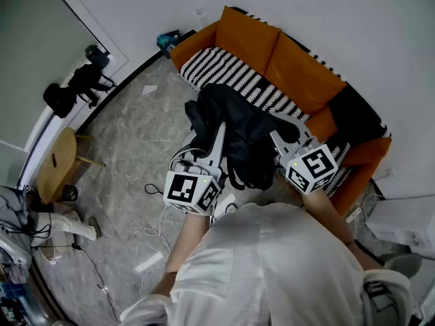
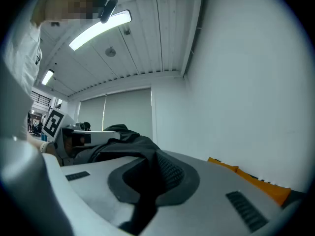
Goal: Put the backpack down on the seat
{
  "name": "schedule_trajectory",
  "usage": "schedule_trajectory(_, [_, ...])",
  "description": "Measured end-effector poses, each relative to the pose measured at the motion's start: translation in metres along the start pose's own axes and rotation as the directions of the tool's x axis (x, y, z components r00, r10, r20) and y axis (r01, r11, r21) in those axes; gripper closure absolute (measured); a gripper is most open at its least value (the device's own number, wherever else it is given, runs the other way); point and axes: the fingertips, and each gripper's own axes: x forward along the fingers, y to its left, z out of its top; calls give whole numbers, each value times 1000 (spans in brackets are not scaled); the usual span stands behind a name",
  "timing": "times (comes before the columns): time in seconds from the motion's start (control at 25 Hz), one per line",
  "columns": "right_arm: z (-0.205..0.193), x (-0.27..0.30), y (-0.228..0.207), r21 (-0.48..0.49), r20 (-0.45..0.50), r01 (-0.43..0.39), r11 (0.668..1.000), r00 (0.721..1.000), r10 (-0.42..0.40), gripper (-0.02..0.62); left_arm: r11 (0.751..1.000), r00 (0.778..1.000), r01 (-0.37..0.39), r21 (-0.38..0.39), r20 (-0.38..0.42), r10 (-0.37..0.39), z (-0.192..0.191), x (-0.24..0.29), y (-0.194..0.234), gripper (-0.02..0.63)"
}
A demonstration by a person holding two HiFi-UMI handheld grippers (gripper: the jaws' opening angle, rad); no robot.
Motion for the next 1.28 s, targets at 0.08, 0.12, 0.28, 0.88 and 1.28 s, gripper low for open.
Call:
schedule_trajectory(0.08, [-1,1,-1,1,-2,1,1000,1000,-1,571,1000,1000,1,3,-2,-1,0,1,1,520])
schedule_trajectory(0.12, [-2,2,-2,2,-2,1,1000,1000,-1,571,1000,1000,1,4,-2,-1,-1,2,1,520])
schedule_trajectory(0.28, [-2,3,-2,7,3,-12,1000,1000,12,571,1000,1000,-4,12,-6,4,-1,3,1,520])
schedule_trajectory(0.88, [-8,6,-3,60,-7,-45,997,999,46,569,999,999,-34,5,-22,34,-3,2,3,520])
schedule_trajectory(1.28, [-11,8,-3,67,-23,-51,996,998,53,569,999,999,-33,-10,-31,33,-7,4,5,520])
